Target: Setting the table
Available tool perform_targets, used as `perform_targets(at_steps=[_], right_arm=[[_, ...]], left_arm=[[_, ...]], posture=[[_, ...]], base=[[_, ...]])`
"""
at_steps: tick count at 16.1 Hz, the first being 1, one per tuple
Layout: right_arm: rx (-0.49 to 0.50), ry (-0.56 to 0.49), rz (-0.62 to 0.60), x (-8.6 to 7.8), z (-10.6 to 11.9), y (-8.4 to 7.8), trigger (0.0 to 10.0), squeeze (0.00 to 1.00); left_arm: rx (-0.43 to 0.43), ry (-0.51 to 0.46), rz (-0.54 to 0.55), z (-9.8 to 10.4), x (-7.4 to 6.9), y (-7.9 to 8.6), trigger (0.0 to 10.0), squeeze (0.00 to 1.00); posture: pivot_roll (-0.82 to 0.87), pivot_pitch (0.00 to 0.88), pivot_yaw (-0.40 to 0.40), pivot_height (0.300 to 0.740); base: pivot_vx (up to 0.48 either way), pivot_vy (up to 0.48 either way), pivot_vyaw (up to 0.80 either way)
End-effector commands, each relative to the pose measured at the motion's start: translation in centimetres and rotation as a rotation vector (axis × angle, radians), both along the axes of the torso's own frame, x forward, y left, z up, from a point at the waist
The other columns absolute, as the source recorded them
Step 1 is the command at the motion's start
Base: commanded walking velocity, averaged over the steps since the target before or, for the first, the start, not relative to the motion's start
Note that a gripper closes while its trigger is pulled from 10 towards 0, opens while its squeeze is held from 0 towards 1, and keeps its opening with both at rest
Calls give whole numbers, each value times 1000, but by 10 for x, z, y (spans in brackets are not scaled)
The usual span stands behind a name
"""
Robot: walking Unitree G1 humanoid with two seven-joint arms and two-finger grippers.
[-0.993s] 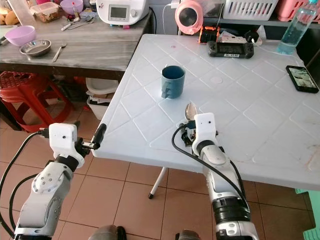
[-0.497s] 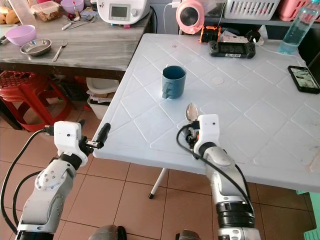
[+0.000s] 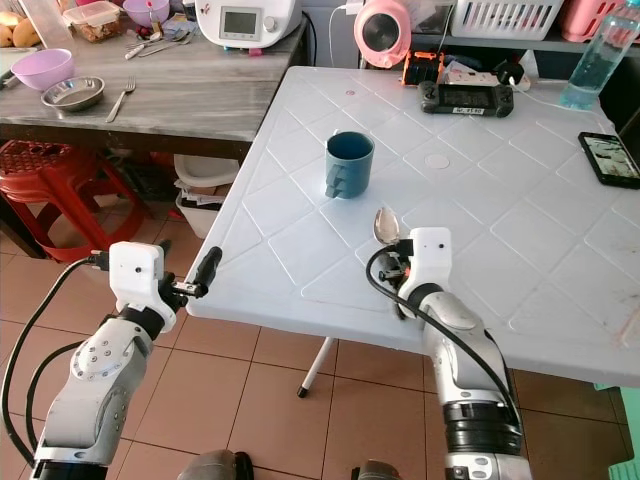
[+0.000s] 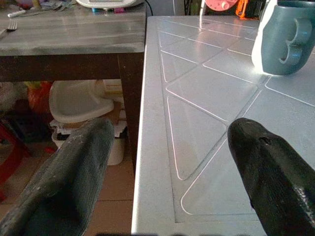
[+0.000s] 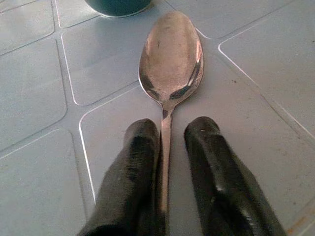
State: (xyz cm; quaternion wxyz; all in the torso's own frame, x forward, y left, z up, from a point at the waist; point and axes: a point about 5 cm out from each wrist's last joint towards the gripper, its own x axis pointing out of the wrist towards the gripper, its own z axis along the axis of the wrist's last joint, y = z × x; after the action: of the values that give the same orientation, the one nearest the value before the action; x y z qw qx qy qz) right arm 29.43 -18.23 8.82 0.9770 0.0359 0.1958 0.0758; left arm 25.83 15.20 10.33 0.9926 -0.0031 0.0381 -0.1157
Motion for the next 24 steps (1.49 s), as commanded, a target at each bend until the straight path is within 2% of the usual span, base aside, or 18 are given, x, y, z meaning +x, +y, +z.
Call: perform_targets(at_steps=[1,5,6,7,10,14,15,17,18,19,21,23,24], right_arm=[[20,174,1,-16,-32,1,941,0],[28,221,-45,-21,-39,-4,784,0],[30,223,-52,-22,-39,-4,157,0],[51,227,-85,-24,-40,-3,0,0],[57,212,-116,-25,-39,-2,0,0],[89,111,-207,-26,-28,-1,0,0],[88,40,-245,-25,-18,-2,0,0],[106,-26,-270,-27,-8,0,0,0],[88,-30,-277,-29,-8,-1,3020,0],[101,-29,-266,-31,-9,2,10000,0],[94,-18,-285,-33,-12,2,10000,0],[30,-19,-318,-30,-12,-5,10000,0],[43,-20,-332,-29,-12,-7,10000,0]], left_arm=[[13,15,-15,-2,1,1,10000,0],[15,26,-24,-4,0,-2,10000,0],[15,28,-26,-5,0,-2,10000,0],[13,34,-30,-7,1,-4,10000,0],[8,41,-33,-10,1,-6,10000,0],[-15,42,-21,-13,6,-12,10000,0],[-38,45,-20,-13,8,-13,10000,0],[-50,31,-6,-13,13,-14,10000,0],[-61,29,10,-14,16,-13,10000,0],[-61,26,11,-14,18,-13,10000,0],[-62,11,15,-13,21,-14,10000,0],[-65,-6,25,-12,25,-13,10000,0],[-67,-12,23,-12,26,-14,10000,0]], posture=[[20,44,56,740],[15,36,54,740],[12,32,54,740],[7,19,52,740],[1,4,47,740],[-11,0,26,740],[-18,0,14,740],[-30,0,6,740],[-34,0,5,740],[-38,0,4,740],[-44,0,2,740],[-52,0,2,740],[-52,0,2,740]], base=[[0,0,0],[0,0,0],[0,0,0],[0,0,0],[0,0,0],[0,0,0],[0,0,0],[0,0,0],[0,0,0],[0,247,0],[0,435,0],[0,476,0],[0,472,0]])
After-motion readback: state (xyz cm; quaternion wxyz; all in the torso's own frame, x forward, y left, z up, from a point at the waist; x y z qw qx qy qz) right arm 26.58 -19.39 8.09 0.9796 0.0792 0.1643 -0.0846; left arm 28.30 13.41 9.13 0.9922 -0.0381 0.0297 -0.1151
